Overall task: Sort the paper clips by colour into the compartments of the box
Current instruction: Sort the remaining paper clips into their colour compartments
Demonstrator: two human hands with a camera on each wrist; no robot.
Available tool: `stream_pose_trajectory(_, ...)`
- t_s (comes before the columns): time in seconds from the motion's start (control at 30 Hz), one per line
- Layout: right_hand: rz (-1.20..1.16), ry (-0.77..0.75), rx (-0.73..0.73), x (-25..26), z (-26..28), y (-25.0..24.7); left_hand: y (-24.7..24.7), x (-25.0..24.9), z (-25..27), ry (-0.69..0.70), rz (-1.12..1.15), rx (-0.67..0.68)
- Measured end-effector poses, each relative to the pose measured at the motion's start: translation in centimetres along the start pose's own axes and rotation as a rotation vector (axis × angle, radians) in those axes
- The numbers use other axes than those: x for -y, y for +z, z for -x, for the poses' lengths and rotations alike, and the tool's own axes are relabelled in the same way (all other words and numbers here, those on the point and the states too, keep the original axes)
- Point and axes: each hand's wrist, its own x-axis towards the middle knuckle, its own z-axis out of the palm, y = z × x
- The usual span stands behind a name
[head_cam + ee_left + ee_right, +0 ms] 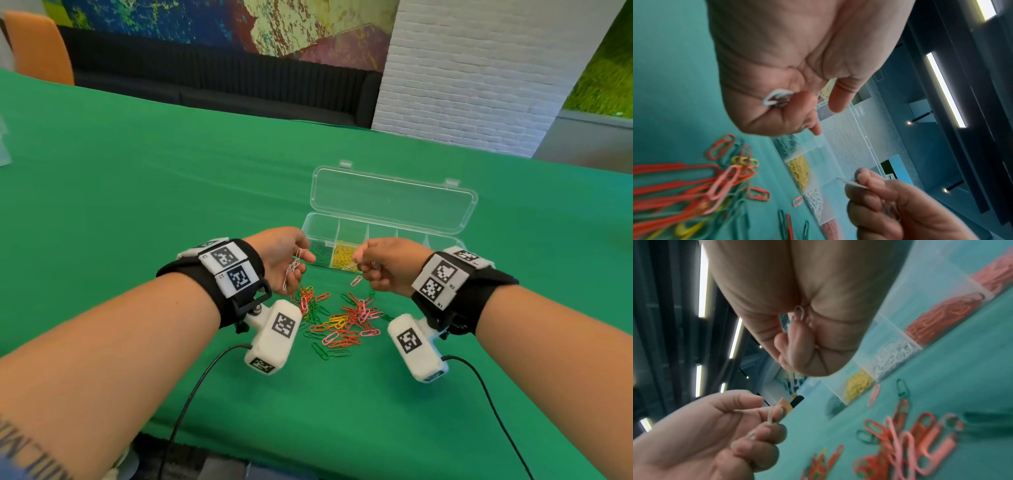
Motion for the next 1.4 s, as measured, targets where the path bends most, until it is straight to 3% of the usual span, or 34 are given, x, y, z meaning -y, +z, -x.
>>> stream_pose_trajectory(0.17, 0.032, 0.005, -0.149, 2.1, 0.1, -2.5, 1.9, -2.7, -0.9, 0.02, -0.049, 0.006)
stream_pose_trajectory(0.37, 0.537, -0.03, -0.311, 3.1, -0.4, -4.5, 5.1, -5.7, -2.2, 0.013, -0.056, 0.053)
stream_pose_trajectory(0.57, 0.619, 0.087, -0.382, 4.7, -2.0, -5.2, 8.0, -8.5, -4.7, -0.01, -0.01, 0.052)
stream_pose_trajectory(0.73, 0.504, 0.203, -0.312, 5.5, -3.4, -6.2, 9.5, -10.0, -6.5, 0.0, 0.01, 0.057)
stream_pose_trajectory(1.03, 0.151, 0.255, -0.23, 5.1, -4.9, -7.7, 10.4, -10.6, -7.2, -0.048, -0.092, 0.103)
stream_pose_trajectory(1.2, 0.082, 0.251, -0.228, 5.1, -4.3, -7.3, 9.8, -10.4, -5.6, 0.009, -0.012, 0.12)
stream_pose_trajectory(1.4, 0.092, 0.165, -0.247, 4.8, -2.0, -7.0, 8.4, -9.1, -3.5, 0.106, -0.111, 0.107)
